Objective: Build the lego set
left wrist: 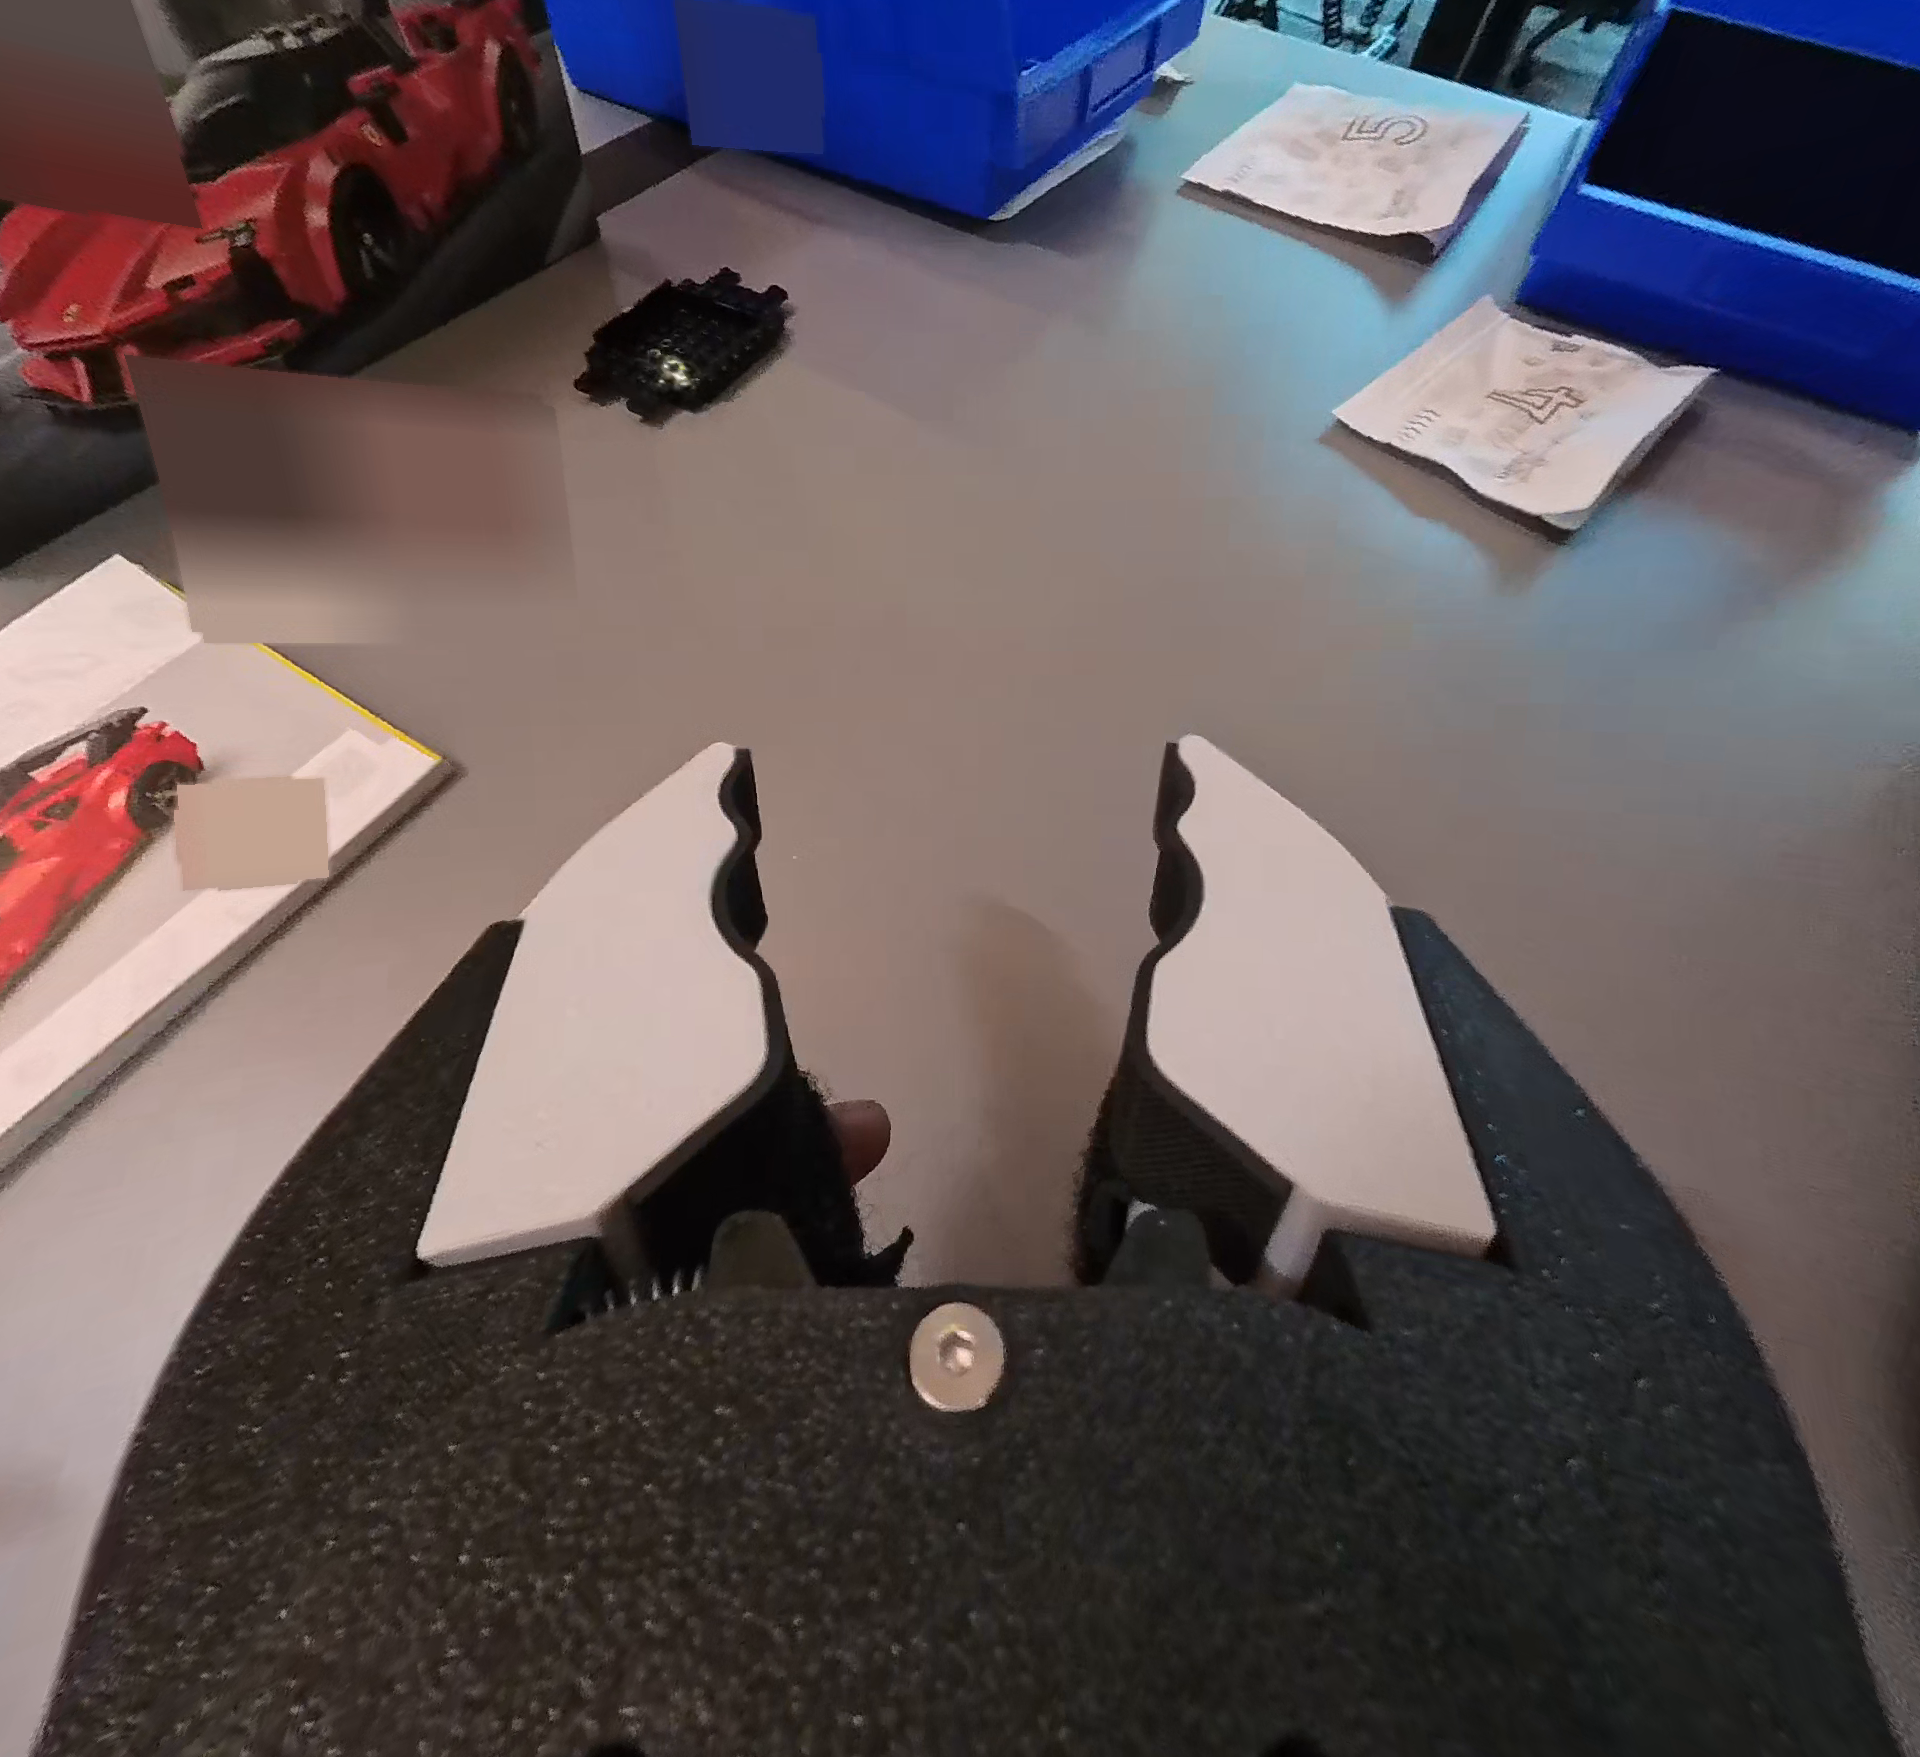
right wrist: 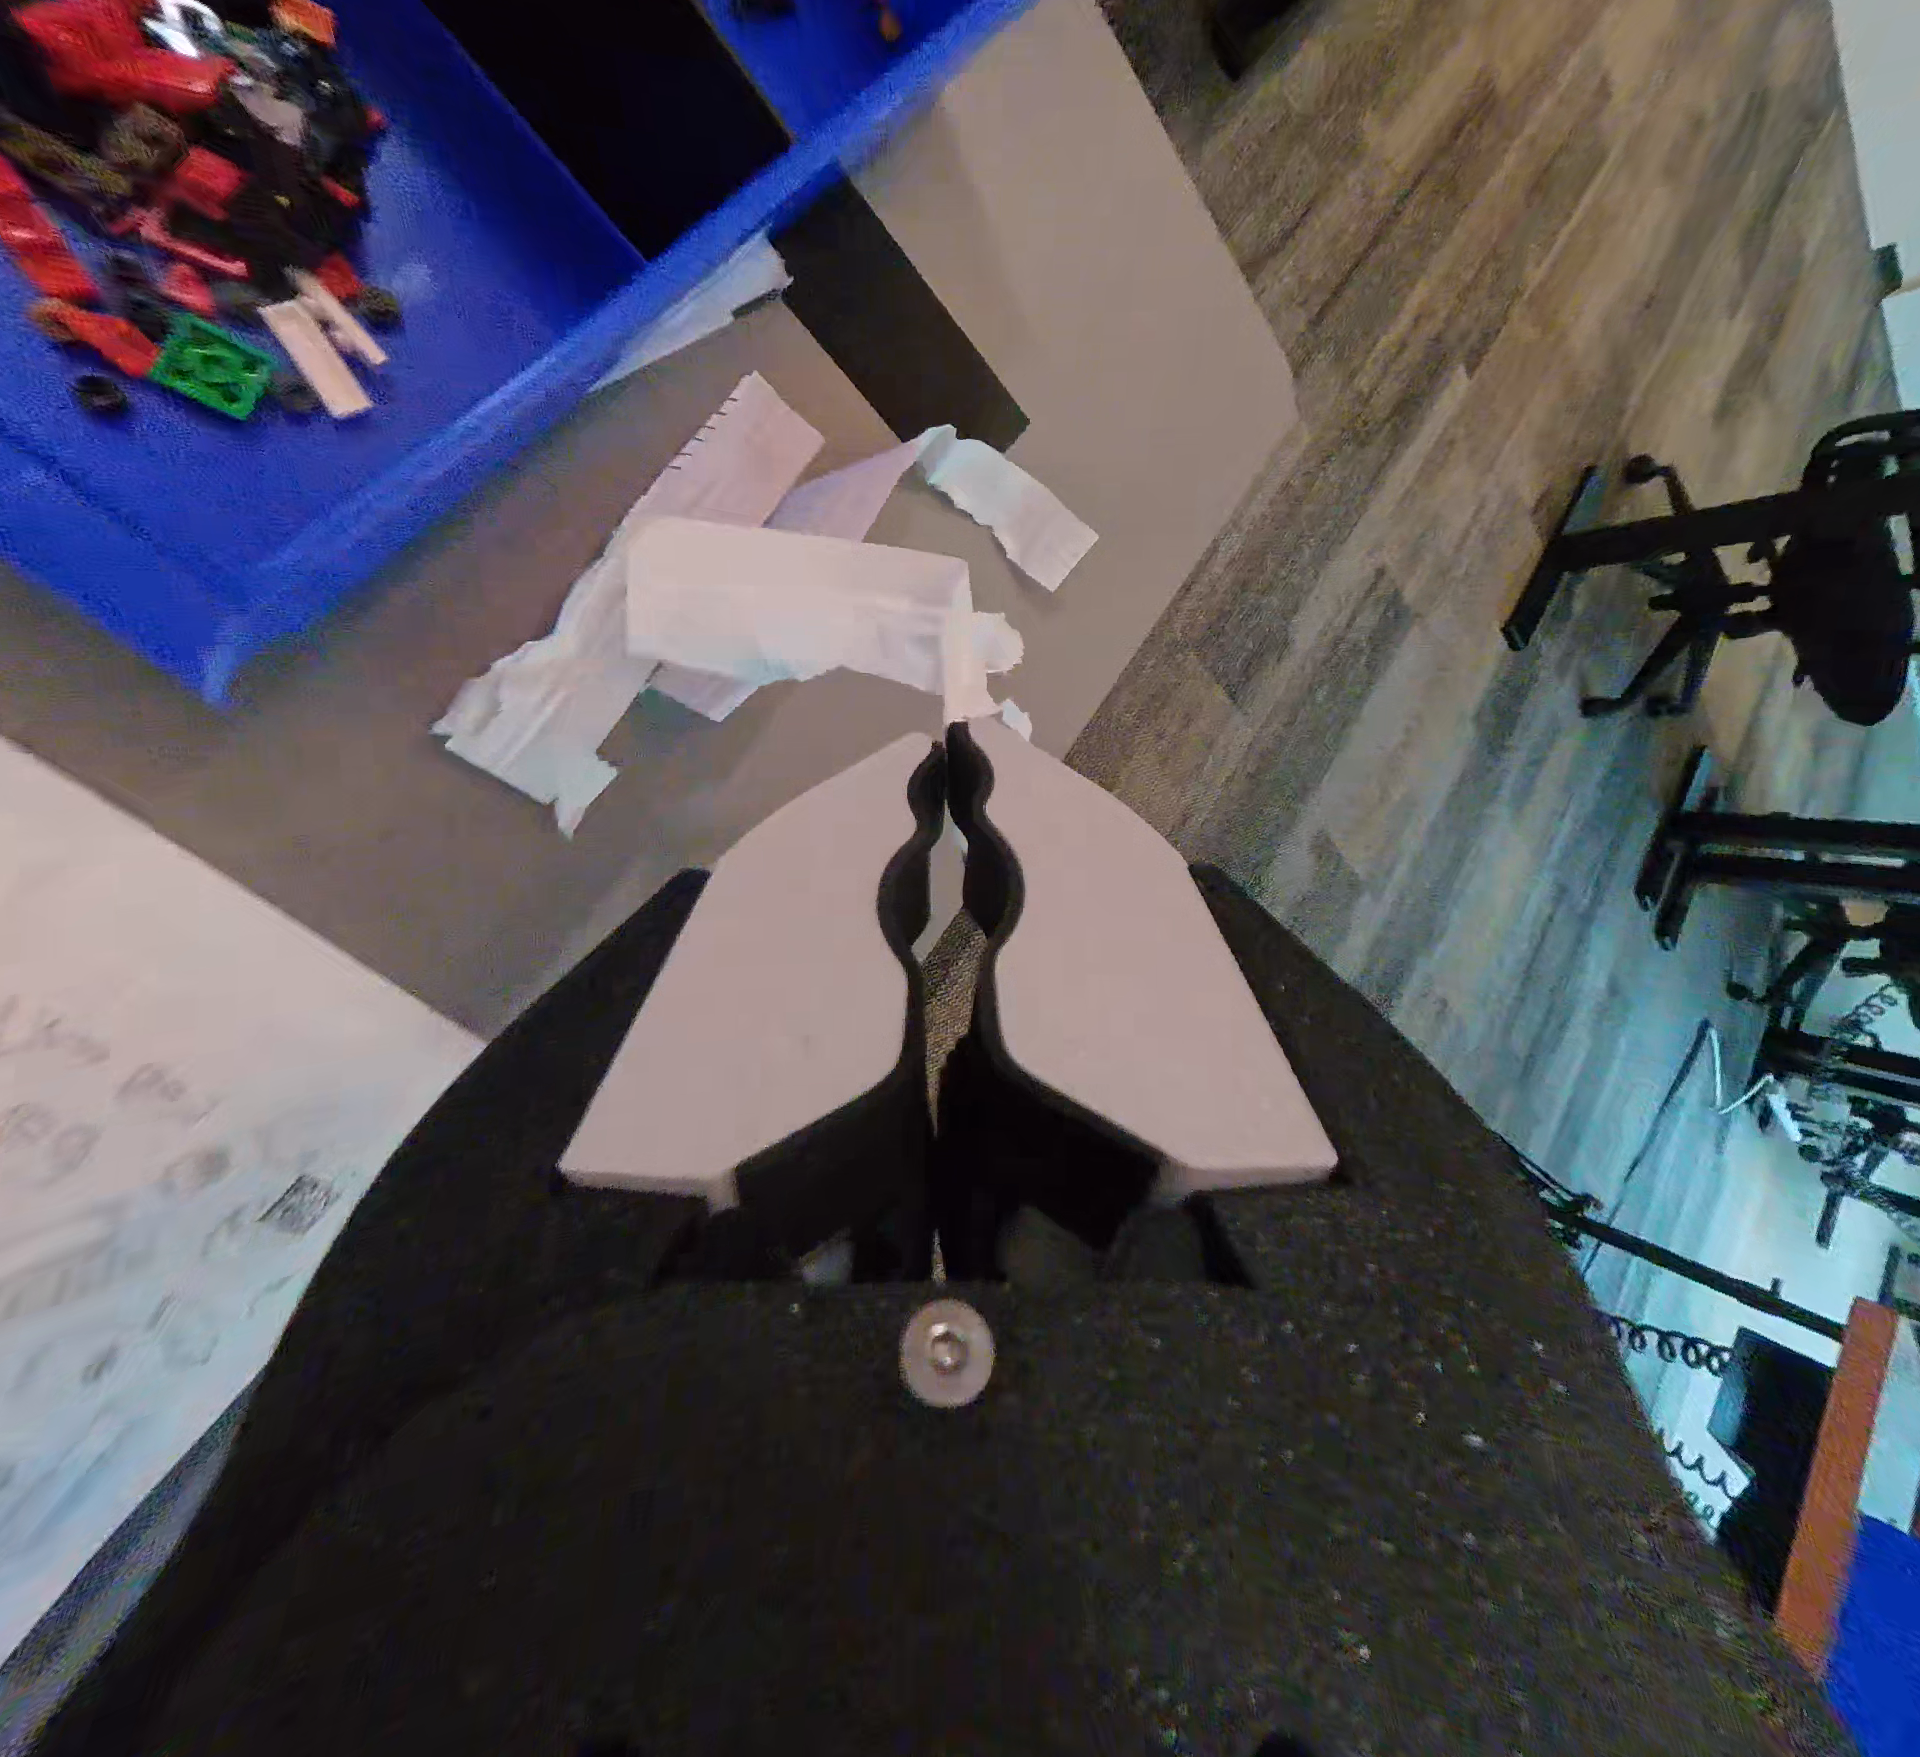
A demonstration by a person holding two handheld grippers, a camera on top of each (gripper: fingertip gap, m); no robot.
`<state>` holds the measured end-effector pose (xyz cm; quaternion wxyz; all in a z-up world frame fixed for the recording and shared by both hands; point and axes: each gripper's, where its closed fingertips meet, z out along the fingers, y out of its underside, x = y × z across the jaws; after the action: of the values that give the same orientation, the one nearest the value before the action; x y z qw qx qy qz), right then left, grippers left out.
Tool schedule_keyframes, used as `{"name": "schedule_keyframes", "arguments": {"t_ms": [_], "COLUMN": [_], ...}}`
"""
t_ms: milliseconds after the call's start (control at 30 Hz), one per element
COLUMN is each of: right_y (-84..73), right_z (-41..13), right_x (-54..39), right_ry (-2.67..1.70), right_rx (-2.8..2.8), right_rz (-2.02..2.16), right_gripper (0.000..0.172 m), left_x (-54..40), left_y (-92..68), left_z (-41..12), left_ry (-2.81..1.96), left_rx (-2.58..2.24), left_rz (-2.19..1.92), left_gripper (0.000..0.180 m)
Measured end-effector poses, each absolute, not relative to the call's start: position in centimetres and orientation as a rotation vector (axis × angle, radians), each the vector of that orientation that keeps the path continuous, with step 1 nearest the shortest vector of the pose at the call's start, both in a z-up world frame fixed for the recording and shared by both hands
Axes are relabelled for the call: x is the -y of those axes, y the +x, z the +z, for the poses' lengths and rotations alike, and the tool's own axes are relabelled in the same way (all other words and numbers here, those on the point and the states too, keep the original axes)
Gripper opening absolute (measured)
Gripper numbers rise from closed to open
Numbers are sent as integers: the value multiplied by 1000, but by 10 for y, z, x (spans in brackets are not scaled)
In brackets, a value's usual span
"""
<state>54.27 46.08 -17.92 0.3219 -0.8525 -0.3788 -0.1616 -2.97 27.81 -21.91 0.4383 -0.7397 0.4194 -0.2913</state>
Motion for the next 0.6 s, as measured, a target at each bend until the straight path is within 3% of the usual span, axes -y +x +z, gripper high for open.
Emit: {"name": "schedule_keyframes", "arguments": {"t_ms": [167,267,467,600], "right_y": [538,533,516,422], "right_z": [-245,-251,-189,-149], "right_x": [-485,-477,-430,-345], "right_ry": [-2370,-2431,-2369,-2403], "right_rx": [1006,985,917,911], "right_rz": [-354,-261,-222,-74], "right_gripper": [3,34,78,92], "left_x": [-270,-268,-265,-247], "left_y": [-17,-16,-18,-14], "left_z": [-220,-220,-218,-225], "left_ry": [-1862,-1860,-1787,-1796], "left_rx": [-1092,-1091,-1149,-1224], "left_rz": [-806,-838,-797,-857], "left_gripper": [59,59,68,66]}}
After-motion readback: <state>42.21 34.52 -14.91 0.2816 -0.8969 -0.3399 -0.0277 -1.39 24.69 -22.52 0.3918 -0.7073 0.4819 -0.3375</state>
